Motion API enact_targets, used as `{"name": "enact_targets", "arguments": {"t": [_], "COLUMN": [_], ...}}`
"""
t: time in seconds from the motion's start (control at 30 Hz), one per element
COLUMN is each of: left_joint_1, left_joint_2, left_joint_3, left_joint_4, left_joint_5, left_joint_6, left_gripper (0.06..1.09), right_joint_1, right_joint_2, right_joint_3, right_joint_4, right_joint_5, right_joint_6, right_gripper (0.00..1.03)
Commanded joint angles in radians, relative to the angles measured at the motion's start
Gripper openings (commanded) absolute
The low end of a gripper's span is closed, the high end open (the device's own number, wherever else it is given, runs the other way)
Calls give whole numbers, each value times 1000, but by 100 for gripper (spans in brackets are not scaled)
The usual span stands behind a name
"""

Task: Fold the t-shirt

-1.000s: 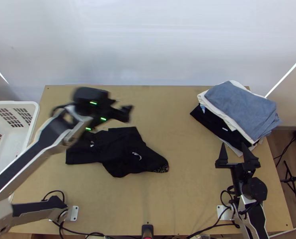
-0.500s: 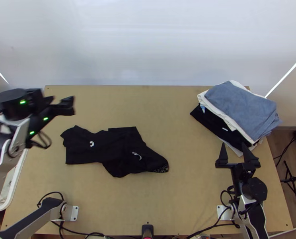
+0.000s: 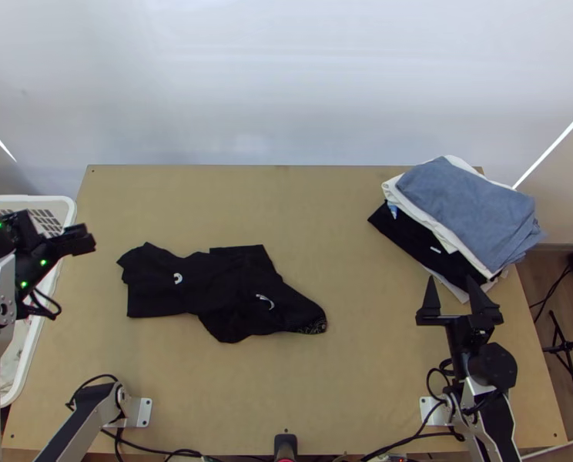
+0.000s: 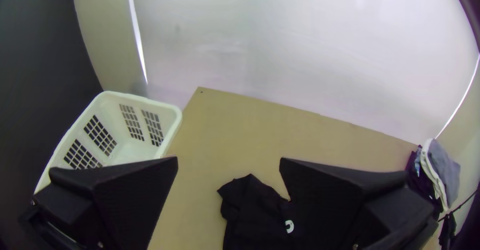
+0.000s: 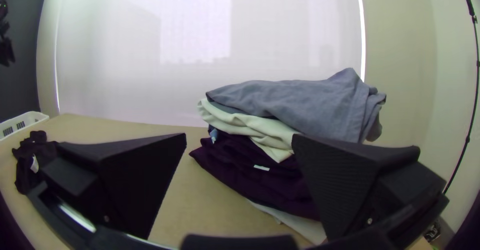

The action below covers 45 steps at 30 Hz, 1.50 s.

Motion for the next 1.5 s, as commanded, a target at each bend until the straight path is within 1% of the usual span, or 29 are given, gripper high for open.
{"name": "enact_targets", "arguments": {"t": [0.0, 0.03, 0.13, 0.23, 0.3, 0.4, 0.43, 0.5, 0.63, 0.77, 0.93, 1.07, 1.13, 1.2, 1.23, 1.33, 1.43, 1.47], "left_joint_1": [96, 97, 102, 108, 111, 111, 111, 111, 111, 109, 109, 111, 111, 111, 109, 102, 100, 100], "left_joint_2": [-30, -30, -28, -34, -42, -54, -59, -63, -71, -71, -69, -80, -86, -91, -92, -92, -94, -97], "left_joint_3": [-37, -37, -34, -37, -45, -59, -62, -76, -105, -123, -137, -157, -172, -188, -195, -215, -231, -235], "left_joint_4": [-35, -35, -35, -42, -47, -47, -47, -45, -39, -24, -12, 10, 30, 47, 57, 83, 108, 116], "left_joint_5": [2, 2, 2, 2, 1, 2, 2, 2, 4, 4, 4, 4, 4, 4, 4, 4, 4, 4], "left_joint_6": [20, 20, 20, 21, 21, 21, 21, 20, 12, -6, -13, -14, -17, -22, -26, -40, -46, -46], "left_gripper": [104, 104, 105, 104, 104, 104, 104, 104, 104, 104, 104, 104, 104, 104, 105, 104, 104, 104], "right_joint_1": [26, 46, 86, 86, 99, 150, 150, 101, 132, 221, 394, 626, 727, 816, 857, 955, 988, 988], "right_joint_2": [0, -1, 43, 83, 134, 215, 249, 312, 453, 634, 856, 1042, 1155, 1269, 1322, 1438, 1560, 1606], "right_joint_3": [5, 8, 8, 8, 11, 77, 86, 120, 302, 506, 746, 924, 1006, 1083, 1118, 1194, 1295, 1336], "right_joint_4": [-3, -18, -26, -28, -28, -155, -175, -173, -265, -350, -476, -614, -650, -706, -729, -726, -716, -716], "right_joint_5": [-13, -55, -64, -65, -69, -65, -67, -73, -75, -72, -67, -67, -67, -72, -75, -75, -138, -179], "right_joint_6": [-14, -52, -118, -137, -166, -166, -164, -166, -160, -158, -154, -123, -101, -17, 7, 17, 96, 132], "right_gripper": [98, 98, 98, 98, 98, 98, 98, 98, 98, 98, 98, 98, 98, 98, 98, 98, 98, 98]}}
